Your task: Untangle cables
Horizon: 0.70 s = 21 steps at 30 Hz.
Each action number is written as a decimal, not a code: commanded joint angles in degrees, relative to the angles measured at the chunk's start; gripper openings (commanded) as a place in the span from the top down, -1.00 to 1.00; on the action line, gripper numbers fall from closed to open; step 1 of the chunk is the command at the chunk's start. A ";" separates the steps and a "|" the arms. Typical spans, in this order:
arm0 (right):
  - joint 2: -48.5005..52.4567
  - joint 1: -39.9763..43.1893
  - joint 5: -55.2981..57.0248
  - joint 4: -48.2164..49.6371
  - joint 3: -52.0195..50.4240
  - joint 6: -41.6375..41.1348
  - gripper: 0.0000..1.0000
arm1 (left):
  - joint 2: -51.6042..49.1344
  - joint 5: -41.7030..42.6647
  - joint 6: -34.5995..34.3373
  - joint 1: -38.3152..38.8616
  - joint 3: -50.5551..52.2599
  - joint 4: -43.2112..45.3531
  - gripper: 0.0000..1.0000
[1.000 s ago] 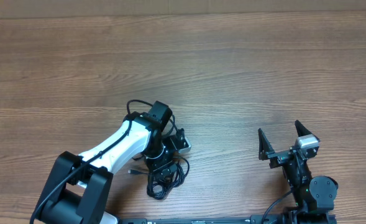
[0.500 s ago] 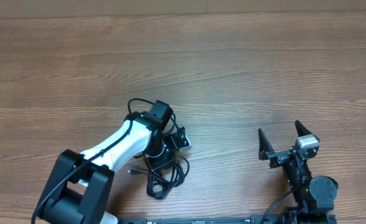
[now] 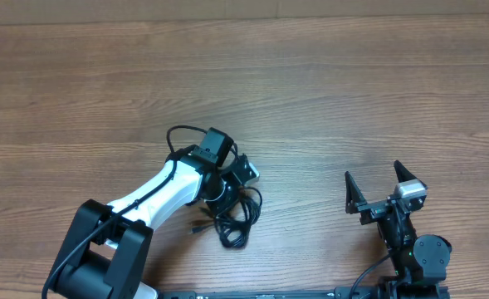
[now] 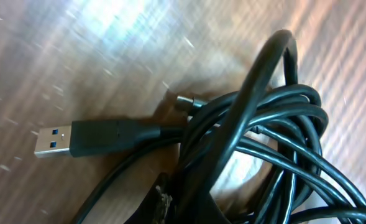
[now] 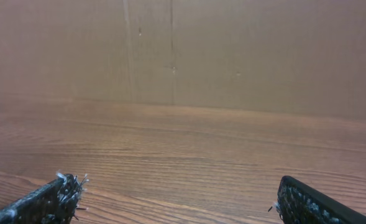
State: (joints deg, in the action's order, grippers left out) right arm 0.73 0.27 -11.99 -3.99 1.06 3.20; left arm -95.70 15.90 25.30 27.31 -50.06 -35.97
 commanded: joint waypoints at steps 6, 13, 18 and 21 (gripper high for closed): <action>-0.57 -0.22 0.42 0.22 -0.59 -0.33 -1.00 | -0.50 -8.94 -16.90 -0.04 -5.42 6.34 0.72; -0.57 -0.22 0.42 0.22 -0.59 -0.33 -1.00 | -0.50 -15.28 -27.32 -0.04 -5.55 15.30 0.65; -0.57 -0.22 0.42 0.22 -0.59 -0.33 -1.00 | -0.52 -15.28 -28.35 -0.04 -5.55 16.76 0.20; -0.57 -0.22 0.42 0.22 -0.59 -0.33 -1.00 | -0.52 -15.28 -28.61 -0.07 -5.55 15.93 -0.99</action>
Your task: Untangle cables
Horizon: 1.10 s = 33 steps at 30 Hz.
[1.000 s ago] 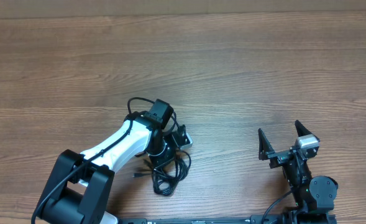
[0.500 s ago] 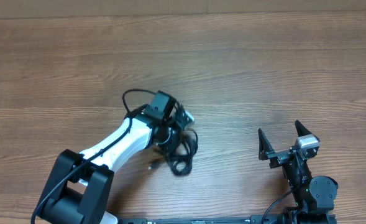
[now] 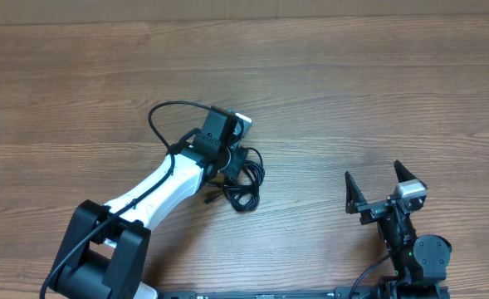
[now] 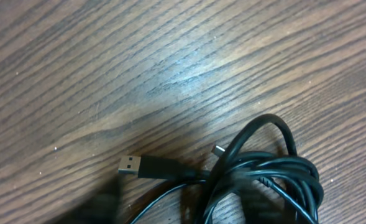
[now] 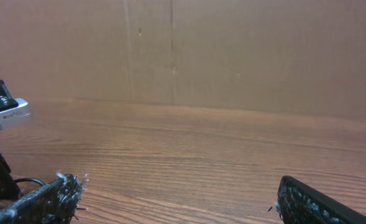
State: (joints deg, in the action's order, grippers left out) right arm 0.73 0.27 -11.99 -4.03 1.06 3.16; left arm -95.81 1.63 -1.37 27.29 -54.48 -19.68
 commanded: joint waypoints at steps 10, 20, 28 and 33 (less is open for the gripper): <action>-0.57 -0.22 0.42 0.26 -0.59 -0.28 -1.00 | 0.00 10.73 -7.06 -2.99 -1.14 -2.97 -0.99; -0.57 -0.22 0.42 0.26 -0.59 -0.28 -1.00 | 1.51 18.49 -0.94 -8.00 -1.14 -10.16 -0.99; -0.57 -0.22 0.42 0.26 -0.59 -0.28 -1.00 | 1.55 25.57 4.79 -15.04 -1.14 -13.97 -0.99; -0.57 -0.22 0.42 0.26 -0.59 -0.28 -1.00 | 1.53 26.64 8.24 -17.55 -1.14 -15.89 -0.99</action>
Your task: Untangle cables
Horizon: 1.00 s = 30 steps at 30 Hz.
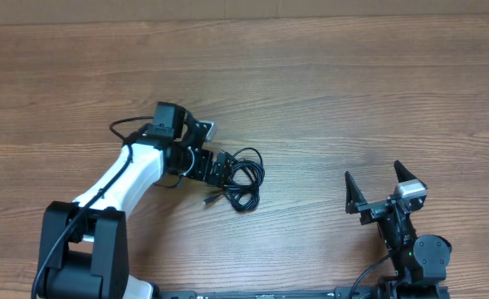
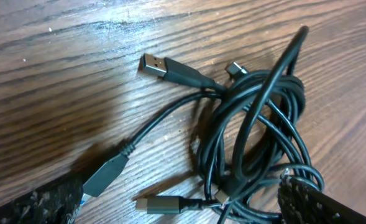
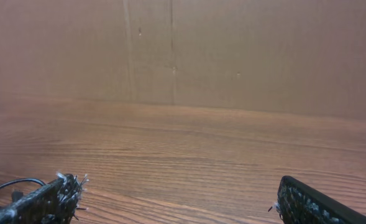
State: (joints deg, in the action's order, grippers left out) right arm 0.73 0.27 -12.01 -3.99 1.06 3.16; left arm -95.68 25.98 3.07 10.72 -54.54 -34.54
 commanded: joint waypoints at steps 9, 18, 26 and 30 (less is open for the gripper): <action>-0.57 -0.22 0.44 0.22 -0.59 -0.28 -1.00 | 1.29 -9.68 3.48 -0.92 -0.98 -6.23 -1.00; -0.57 -0.22 0.44 0.22 -0.59 -0.28 -1.00 | 1.29 -11.02 2.95 -0.09 -0.96 -5.20 -1.00; -0.57 -0.22 0.44 0.22 -0.59 -0.28 -1.00 | 1.29 -13.33 -0.39 4.37 -0.96 -1.92 -0.99; -0.57 -0.22 0.44 0.22 -0.59 -0.28 -1.00 | 1.29 -15.06 -1.01 5.55 -0.96 -0.48 -0.99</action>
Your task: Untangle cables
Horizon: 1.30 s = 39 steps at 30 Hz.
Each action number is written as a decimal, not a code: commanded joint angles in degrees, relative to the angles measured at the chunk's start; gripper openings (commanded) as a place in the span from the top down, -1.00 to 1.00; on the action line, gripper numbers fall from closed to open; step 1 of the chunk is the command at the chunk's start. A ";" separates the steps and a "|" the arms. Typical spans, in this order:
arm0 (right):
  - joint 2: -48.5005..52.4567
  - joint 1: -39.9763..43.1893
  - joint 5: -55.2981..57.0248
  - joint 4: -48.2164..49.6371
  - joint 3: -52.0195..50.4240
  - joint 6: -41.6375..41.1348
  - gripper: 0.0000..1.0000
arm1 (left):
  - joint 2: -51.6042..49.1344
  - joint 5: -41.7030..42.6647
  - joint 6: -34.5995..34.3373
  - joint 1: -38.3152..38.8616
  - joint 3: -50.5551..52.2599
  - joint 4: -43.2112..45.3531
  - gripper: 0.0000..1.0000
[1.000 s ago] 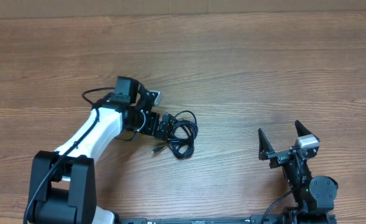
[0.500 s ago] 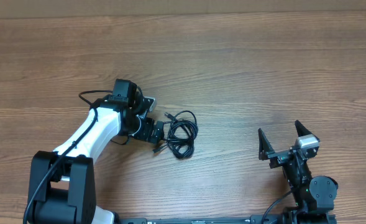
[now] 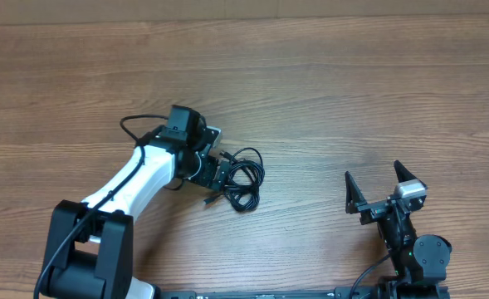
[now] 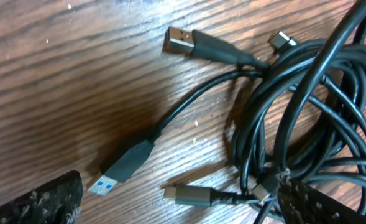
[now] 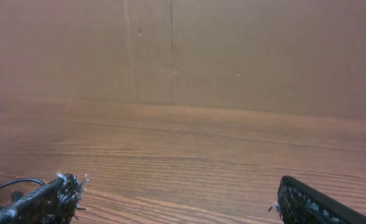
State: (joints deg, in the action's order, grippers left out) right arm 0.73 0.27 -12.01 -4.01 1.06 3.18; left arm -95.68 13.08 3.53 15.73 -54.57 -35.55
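Observation:
A tangle of black cables lies on the wooden table; in the left wrist view the coil fills the right side. Loose ends lie to its left: a black USB-A plug, a blue-tongued USB-A plug, a grey USB-C plug and a small plug. My left gripper stands open at the bundle's left edge, and its fingers straddle the blue-tongued and grey plugs. My right gripper is open near the front right, holding nothing.
A brown cardboard wall stands behind the far edge of the table. The left arm's white link stretches from the front left toward the cables.
My left gripper has drawn closer to the loose plugs, which now look larger in its view, and its wrist sits slightly further right. The cable bundle and the right arm have not moved.
My left gripper was first down on the bundle near the table's front. Then the bundle lay further back toward the middle, with the gripper above it. Later the arm stood to the bundle's left with the gripper open, and now it is closer to the plugs.

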 commanded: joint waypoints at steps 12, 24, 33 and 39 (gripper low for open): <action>-0.57 -0.22 0.44 0.24 -0.59 -0.31 -1.00 | 1.29 0.22 -2.45 0.57 -0.94 1.60 -0.99; -0.57 -0.22 0.44 0.24 -0.59 -0.31 -1.00 | 1.29 8.79 1.01 3.21 -0.94 7.50 -0.99; -0.57 -0.22 0.44 0.24 -0.59 -0.31 -1.00 | 1.29 10.51 1.20 4.96 -0.92 8.52 -0.99; -0.57 -0.22 0.44 0.24 -0.59 -0.31 -1.00 | 1.29 10.54 1.20 5.35 -0.92 7.69 -1.00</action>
State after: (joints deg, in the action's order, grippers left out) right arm 0.73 0.27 -11.99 -4.01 1.06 3.18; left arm -95.68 22.33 3.42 20.56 -54.57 -27.62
